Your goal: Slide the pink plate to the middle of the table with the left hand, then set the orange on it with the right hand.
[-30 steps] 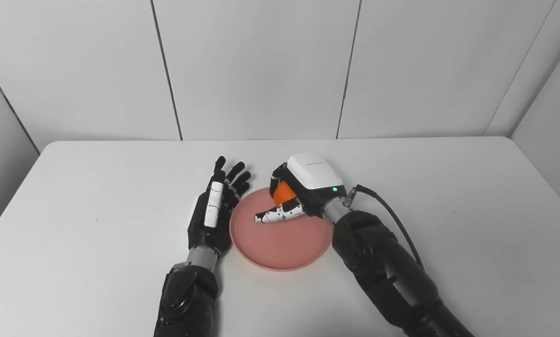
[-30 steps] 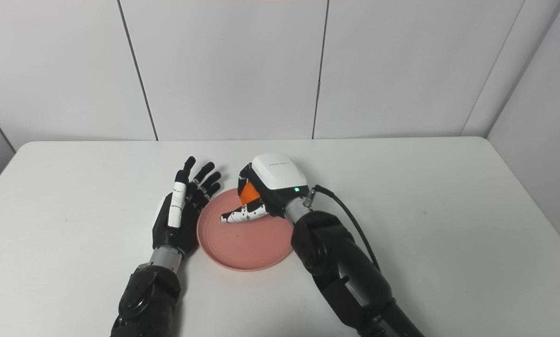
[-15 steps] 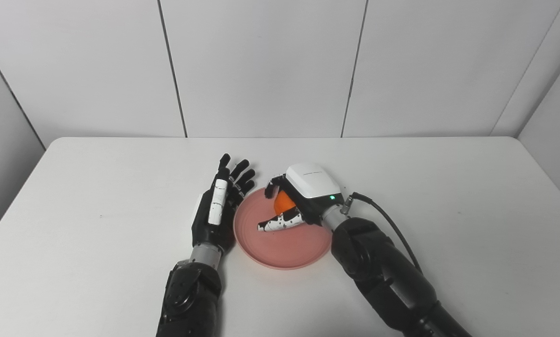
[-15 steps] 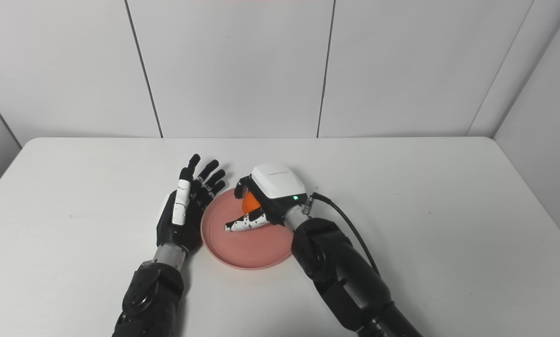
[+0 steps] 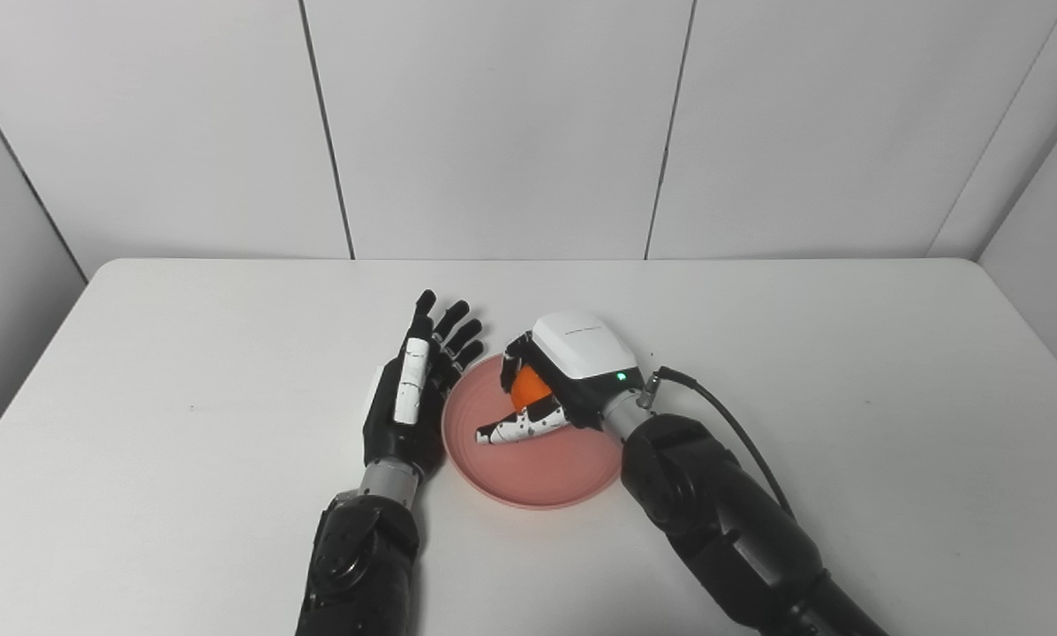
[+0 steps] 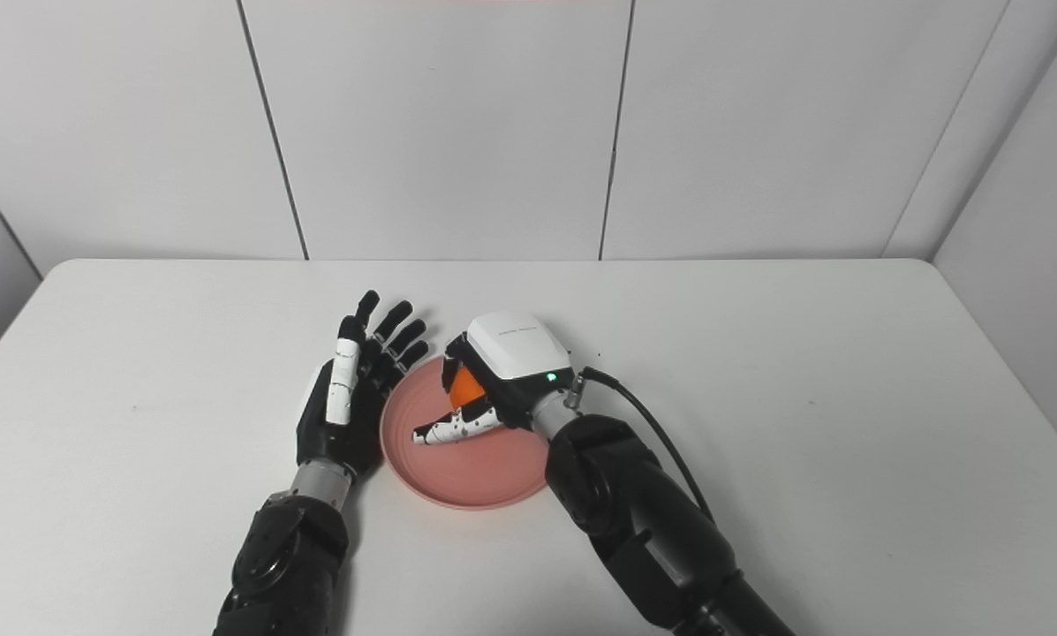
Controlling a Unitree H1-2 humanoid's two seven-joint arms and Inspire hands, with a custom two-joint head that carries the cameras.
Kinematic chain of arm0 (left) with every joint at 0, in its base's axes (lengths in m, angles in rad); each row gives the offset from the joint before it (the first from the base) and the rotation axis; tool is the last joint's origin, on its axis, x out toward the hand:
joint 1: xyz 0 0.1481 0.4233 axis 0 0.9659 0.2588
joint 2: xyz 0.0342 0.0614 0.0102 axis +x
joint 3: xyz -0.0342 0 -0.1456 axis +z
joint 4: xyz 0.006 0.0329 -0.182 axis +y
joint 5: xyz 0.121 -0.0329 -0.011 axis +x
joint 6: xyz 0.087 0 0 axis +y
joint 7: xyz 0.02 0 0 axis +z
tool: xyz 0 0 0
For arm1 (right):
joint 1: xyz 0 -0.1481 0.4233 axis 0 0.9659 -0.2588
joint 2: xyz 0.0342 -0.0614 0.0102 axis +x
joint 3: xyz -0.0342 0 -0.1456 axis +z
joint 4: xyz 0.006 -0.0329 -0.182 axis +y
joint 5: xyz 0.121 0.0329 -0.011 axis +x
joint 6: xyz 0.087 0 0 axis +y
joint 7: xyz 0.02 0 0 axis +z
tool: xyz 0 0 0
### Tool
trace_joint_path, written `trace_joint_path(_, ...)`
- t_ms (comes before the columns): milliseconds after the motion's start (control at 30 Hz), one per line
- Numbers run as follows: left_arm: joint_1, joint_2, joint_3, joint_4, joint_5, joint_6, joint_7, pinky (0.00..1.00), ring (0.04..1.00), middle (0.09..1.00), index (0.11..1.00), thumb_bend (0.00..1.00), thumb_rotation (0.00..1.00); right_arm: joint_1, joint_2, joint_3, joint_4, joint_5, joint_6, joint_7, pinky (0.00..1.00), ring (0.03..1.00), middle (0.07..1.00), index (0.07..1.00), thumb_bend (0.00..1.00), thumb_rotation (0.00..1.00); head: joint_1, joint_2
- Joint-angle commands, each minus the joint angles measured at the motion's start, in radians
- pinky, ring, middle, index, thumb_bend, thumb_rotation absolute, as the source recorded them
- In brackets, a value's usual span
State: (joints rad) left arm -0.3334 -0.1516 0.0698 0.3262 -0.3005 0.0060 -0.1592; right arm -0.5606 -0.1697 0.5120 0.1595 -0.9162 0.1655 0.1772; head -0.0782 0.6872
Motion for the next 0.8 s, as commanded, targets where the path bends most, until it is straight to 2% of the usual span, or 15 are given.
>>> trace_joint_path(0,0.046,-0.003,-0.002,0.057,0.022,0.053,0.040,0.85,0.857,0.903,1.000,0.89,0.76,-0.032,-0.007,-0.006,-0.051,0.004,-0.045,-0.019,0.16,0.215,0.278,0.320,0.70,0.74,0.000,0.001)
trace_joint_path(33,0.046,-0.004,-0.002,0.054,0.024,0.057,0.043,0.85,0.863,0.909,1.000,0.89,0.75,-0.030,-0.010,-0.007,-0.067,0.004,-0.041,-0.011,0.19,0.252,0.314,0.361,0.75,0.82,-0.001,0.001)
trace_joint_path(100,0.046,-0.004,-0.003,0.050,0.031,0.061,0.046,0.84,0.866,0.912,1.000,0.89,0.75,-0.028,-0.016,-0.007,-0.094,-0.003,-0.033,0.002,0.21,0.276,0.336,0.387,0.78,0.87,-0.002,0.001)
trace_joint_path(133,0.046,-0.004,-0.004,0.048,0.035,0.062,0.047,0.83,0.869,0.915,1.000,0.89,0.76,-0.027,-0.019,-0.006,-0.104,-0.007,-0.030,0.006,0.25,0.328,0.390,0.468,0.82,0.94,-0.002,0.001)
trace_joint_path(167,0.046,-0.004,-0.002,0.050,0.031,0.060,0.044,0.83,0.870,0.916,1.000,0.88,0.76,-0.026,-0.022,-0.007,-0.114,-0.014,-0.028,0.005,0.27,0.346,0.408,0.495,0.83,0.96,-0.003,0.000)
trace_joint_path(233,0.044,-0.007,0.004,0.053,0.019,0.059,0.039,0.84,0.877,0.929,1.000,0.87,0.75,-0.024,-0.023,-0.010,-0.128,-0.030,-0.020,-0.004,0.27,0.358,0.440,0.536,0.84,0.97,-0.003,0.000)
trace_joint_path(300,0.043,-0.008,0.005,0.054,0.018,0.057,0.040,0.84,0.864,0.921,1.000,0.88,0.74,-0.021,-0.022,-0.013,-0.138,-0.055,-0.010,-0.023,0.32,0.399,0.482,0.536,0.79,0.84,-0.004,0.001)
trace_joint_path(367,0.043,-0.008,0.004,0.056,0.021,0.053,0.037,0.83,0.858,0.914,1.000,0.89,0.74,-0.020,-0.022,-0.018,-0.138,-0.083,-0.017,-0.061,0.34,0.414,0.493,0.522,0.78,0.80,-0.005,0.001)
trace_joint_path(467,0.044,-0.006,0.003,0.053,0.023,0.053,0.036,0.83,0.860,0.908,1.000,0.91,0.74,-0.018,-0.022,-0.028,-0.132,-0.099,-0.028,-0.103,0.36,0.438,0.515,0.535,0.77,0.81,-0.005,0.003)
trace_joint_path(633,0.042,-0.005,0.003,0.055,0.025,0.051,0.037,0.87,0.864,0.905,1.000,0.91,0.75,-0.019,-0.028,-0.039,-0.127,-0.101,-0.037,-0.128,0.56,0.632,0.669,0.658,0.78,0.90,-0.006,0.006)
trace_joint_path(767,0.039,-0.003,0.002,0.060,0.027,0.049,0.035,0.88,0.872,0.905,1.000,0.93,0.75,-0.019,-0.033,-0.038,-0.121,-0.098,-0.034,-0.127,0.63,0.696,0.714,0.692,0.79,0.92,-0.006,0.006)
